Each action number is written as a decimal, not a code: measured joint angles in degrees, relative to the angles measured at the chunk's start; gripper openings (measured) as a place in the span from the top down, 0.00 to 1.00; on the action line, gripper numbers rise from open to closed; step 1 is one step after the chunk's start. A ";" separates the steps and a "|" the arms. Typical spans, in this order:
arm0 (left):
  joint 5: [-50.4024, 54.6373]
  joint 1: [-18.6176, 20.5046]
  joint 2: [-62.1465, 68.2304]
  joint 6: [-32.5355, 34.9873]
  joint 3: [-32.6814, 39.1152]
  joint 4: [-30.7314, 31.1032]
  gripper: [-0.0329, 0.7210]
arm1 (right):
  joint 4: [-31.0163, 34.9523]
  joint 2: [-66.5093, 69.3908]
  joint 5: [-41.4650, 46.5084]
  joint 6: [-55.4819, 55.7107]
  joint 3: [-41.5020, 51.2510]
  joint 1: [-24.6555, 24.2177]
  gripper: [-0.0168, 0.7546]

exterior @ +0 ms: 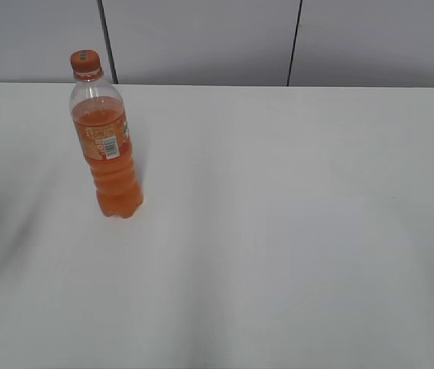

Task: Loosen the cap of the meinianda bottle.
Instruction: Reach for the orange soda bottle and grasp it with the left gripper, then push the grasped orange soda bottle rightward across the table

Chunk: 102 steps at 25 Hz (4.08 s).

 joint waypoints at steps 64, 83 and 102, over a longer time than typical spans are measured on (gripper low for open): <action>-45.34 -9.17 54.67 -8.57 -12.46 15.42 0.23 | 0.00 0.00 0.00 0.00 0.00 0.00 0.33; -47.83 -9.24 55.26 -9.66 -12.46 17.87 0.42 | 0.00 0.00 0.00 0.00 0.00 0.00 0.33; -47.43 -23.41 55.26 -10.69 -13.62 18.50 0.42 | 0.00 0.00 0.00 0.00 0.00 0.00 0.33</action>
